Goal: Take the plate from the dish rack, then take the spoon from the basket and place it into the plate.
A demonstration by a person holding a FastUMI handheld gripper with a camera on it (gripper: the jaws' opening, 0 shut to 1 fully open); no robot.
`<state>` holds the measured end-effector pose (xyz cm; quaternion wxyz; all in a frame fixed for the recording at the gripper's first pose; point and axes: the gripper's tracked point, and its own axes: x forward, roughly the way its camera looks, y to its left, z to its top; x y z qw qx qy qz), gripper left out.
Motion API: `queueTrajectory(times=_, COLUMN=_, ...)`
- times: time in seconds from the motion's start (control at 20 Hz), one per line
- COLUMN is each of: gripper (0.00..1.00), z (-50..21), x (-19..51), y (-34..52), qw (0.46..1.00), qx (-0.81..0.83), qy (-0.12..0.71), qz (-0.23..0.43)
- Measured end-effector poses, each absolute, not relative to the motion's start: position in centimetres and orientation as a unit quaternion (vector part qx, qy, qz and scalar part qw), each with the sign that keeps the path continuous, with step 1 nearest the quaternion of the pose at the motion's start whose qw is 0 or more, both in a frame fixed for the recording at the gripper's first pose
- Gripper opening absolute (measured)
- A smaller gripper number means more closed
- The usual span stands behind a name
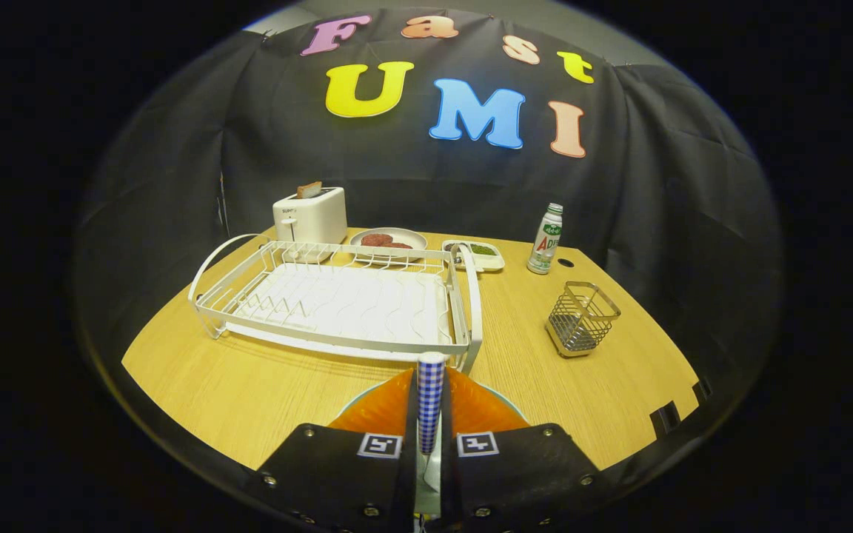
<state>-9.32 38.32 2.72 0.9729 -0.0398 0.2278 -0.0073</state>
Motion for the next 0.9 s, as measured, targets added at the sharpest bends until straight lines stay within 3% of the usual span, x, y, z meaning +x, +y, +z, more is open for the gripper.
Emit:
queueTrajectory(times=0.2, gripper=0.13, z=2.6, x=-9.1, y=38.3, qw=0.973, qx=-0.040, qy=0.228, qz=-0.006)
queueTrajectory(times=0.3, gripper=0.26, z=2.8, x=-9.1, y=38.4, qw=0.973, qx=-0.040, qy=0.226, qz=-0.005)
queueTrajectory(times=0.4, gripper=0.56, z=2.7, x=-9.0, y=38.2, qw=0.972, qx=-0.045, qy=0.229, qz=-0.011)
queueTrajectory(times=0.45, gripper=0.64, z=2.6, x=-8.8, y=38.2, qw=0.972, qx=-0.045, qy=0.230, qz=-0.010)
queueTrajectory(times=0.5, gripper=0.65, z=2.5, x=-8.7, y=38.1, qw=0.972, qx=-0.045, qy=0.231, qz=-0.011)
queueTrajectory(times=0.55, gripper=0.75, z=2.6, x=-8.7, y=38.0, qw=0.972, qx=-0.045, qy=0.231, qz=-0.012)
queueTrajectory(times=0.6, gripper=0.78, z=2.7, x=-8.6, y=38.1, qw=0.972, qx=-0.044, qy=0.229, qz=-0.012)
queueTrajectory(times=0.7, gripper=0.78, z=3.2, x=-8.5, y=38.1, qw=0.973, qx=-0.043, qy=0.225, qz=-0.010)
queueTrajectory(times=0.85, gripper=0.95, z=4.7, x=-8.0, y=38.0, qw=0.977, qx=-0.047, qy=0.209, qz=-0.007)
queueTrajectory(times=0.9, gripper=0.95, z=5.5, x=-7.7, y=38.1, qw=0.978, qx=-0.047, qy=0.201, qz=-0.004)
